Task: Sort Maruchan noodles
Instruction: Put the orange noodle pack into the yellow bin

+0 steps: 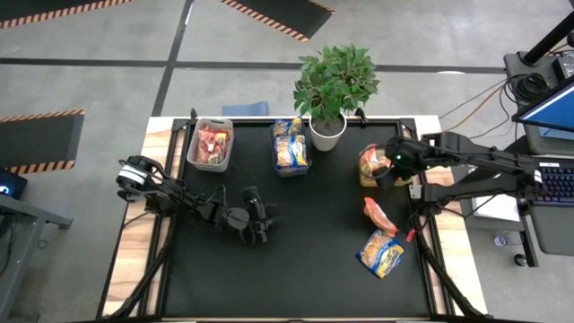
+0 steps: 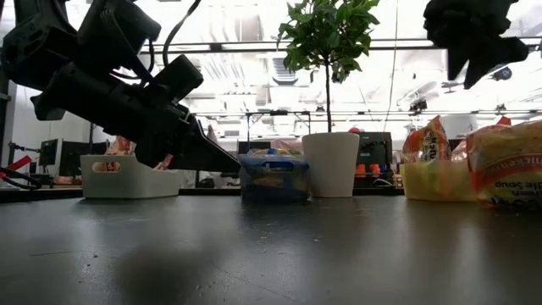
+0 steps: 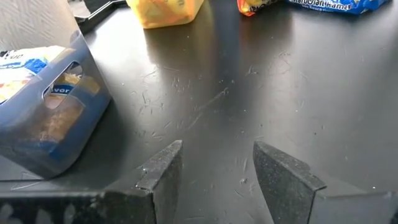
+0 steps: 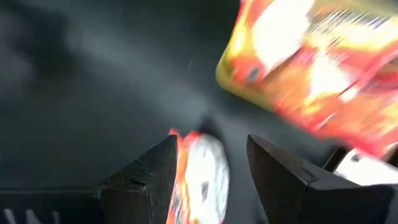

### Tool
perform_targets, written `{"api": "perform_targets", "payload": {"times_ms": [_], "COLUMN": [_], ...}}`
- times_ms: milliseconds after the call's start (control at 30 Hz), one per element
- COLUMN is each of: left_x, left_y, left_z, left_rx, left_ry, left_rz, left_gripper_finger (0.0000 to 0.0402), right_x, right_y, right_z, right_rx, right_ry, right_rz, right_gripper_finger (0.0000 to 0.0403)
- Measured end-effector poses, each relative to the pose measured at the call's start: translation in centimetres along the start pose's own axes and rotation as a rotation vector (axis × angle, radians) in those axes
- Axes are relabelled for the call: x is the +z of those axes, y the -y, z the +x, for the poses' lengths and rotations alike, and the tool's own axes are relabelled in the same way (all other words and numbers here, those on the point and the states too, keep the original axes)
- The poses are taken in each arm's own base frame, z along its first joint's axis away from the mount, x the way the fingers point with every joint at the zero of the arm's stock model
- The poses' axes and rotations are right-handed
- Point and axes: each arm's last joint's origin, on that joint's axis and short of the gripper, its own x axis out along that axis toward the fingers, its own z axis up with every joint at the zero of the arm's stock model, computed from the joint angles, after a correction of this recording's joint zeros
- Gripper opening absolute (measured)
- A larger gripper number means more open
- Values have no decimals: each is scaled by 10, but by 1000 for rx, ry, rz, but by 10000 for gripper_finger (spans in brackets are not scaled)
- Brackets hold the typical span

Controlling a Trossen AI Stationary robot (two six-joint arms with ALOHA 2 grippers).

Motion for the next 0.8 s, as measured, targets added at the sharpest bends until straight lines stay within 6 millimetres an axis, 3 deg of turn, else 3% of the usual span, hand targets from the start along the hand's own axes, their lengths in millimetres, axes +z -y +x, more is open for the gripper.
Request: {"api": "perform_targets", "payload": {"times_ms": [267, 500, 800], "left_x": [-4, -11, -10], "left_y": [1, 2, 2], "left_z": [1, 5, 5], "left_rx": [1, 4, 3], "left_ry": [-14, -43, -37], "left_rz": [-19, -22, -26], "left_gripper_finger": [178, 178, 178], "right_x": [-16, -28, -48], "right_y": [-11, -36, -64], "right_z": [24, 48, 88], "right_rx": [37, -48, -225], "right_ry": [-228, -347, -464], "right_rz": [-15, -129, -255], "right_gripper_finger": [214, 269, 274]}}
